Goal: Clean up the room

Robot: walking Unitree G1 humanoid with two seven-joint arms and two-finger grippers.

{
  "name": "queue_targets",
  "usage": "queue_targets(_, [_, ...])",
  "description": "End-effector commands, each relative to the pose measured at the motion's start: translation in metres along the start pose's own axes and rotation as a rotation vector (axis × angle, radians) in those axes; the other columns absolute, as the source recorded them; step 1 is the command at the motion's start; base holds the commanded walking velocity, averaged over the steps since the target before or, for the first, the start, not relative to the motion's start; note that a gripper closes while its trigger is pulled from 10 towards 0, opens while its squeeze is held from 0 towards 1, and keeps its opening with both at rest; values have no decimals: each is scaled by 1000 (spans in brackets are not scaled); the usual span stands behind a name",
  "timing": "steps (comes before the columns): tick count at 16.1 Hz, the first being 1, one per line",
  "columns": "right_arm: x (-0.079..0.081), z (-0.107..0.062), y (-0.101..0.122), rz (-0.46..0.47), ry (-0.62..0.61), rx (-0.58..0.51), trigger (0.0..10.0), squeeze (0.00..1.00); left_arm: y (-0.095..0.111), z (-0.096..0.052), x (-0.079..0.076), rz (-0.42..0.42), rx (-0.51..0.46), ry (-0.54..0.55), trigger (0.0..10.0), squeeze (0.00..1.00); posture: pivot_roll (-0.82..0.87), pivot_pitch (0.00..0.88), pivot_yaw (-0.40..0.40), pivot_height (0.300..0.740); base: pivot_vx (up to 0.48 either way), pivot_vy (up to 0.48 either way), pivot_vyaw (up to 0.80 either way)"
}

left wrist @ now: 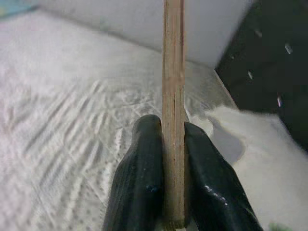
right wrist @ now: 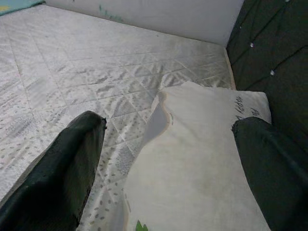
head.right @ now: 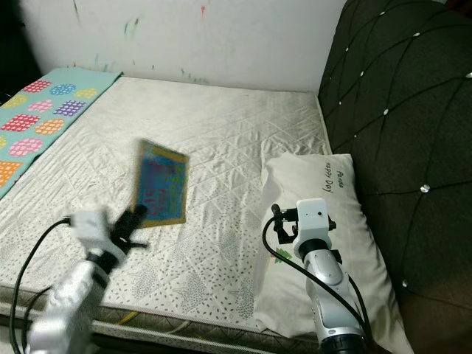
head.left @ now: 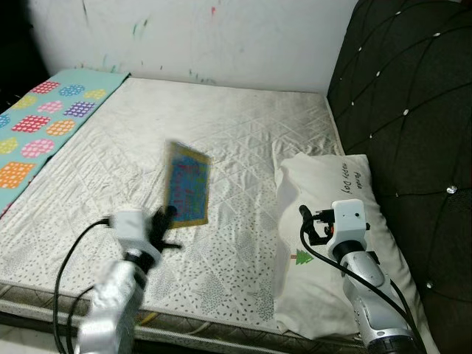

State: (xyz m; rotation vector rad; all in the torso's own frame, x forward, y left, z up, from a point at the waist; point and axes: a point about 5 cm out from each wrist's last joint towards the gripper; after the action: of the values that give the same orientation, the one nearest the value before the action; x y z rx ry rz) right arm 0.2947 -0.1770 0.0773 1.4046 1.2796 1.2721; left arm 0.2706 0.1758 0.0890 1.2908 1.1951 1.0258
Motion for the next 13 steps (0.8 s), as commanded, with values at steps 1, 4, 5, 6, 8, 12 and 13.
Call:
queue_targets(1, [-3,1,6,-3,-8,-18,10000,0,2,1,4,-86,12,4,10000,0,-95,0,-35,740,0,0,0])
queue_targets(4, [-4,1,7,-13,-7,-17,10000,0,-9,-14,-28,-315,139,-227,10000,0,-92,0,-38,740,0,0,0])
queue_targets(5, [-4,0,7,-16,-5,-16,10000,0,-9,-20,-33,-365,170,-271,10000,0,-93,0,-41,740,0,0,0])
queue_targets(6, [-5,0,9,-21,-9,-28,10000,0,-9,-28,-37,-356,222,-352,10000,0,-91,0,-35,740,0,0,0])
queue_targets(8, [-8,-1,11,-19,-28,-44,10000,0,-9,-37,-38,-357,272,-405,10000,0,-84,0,-30,740,0,0,0])
queue_targets(12, [-3,-1,13,-29,-8,-48,10000,0,-9,-67,-46,-325,406,-599,10000,0,-79,0,-17,740,0,0,0])
queue_targets(13, [-3,-2,13,-28,-13,-48,10000,0,-9,-67,-44,-327,404,-585,10000,0,-83,1,-15,740,0,0,0])
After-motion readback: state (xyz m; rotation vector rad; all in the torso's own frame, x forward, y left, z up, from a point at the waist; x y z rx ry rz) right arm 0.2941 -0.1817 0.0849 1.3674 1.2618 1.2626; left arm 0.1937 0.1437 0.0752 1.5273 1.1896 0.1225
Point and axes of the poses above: a point about 5 cm out from each wrist's last joint towards the gripper, its own z axis pointing out of the wrist towards the gripper, its own y axis along the axis of the wrist's last joint, x = y × z, and after that the axes turned 15 degrees about z, right-handed
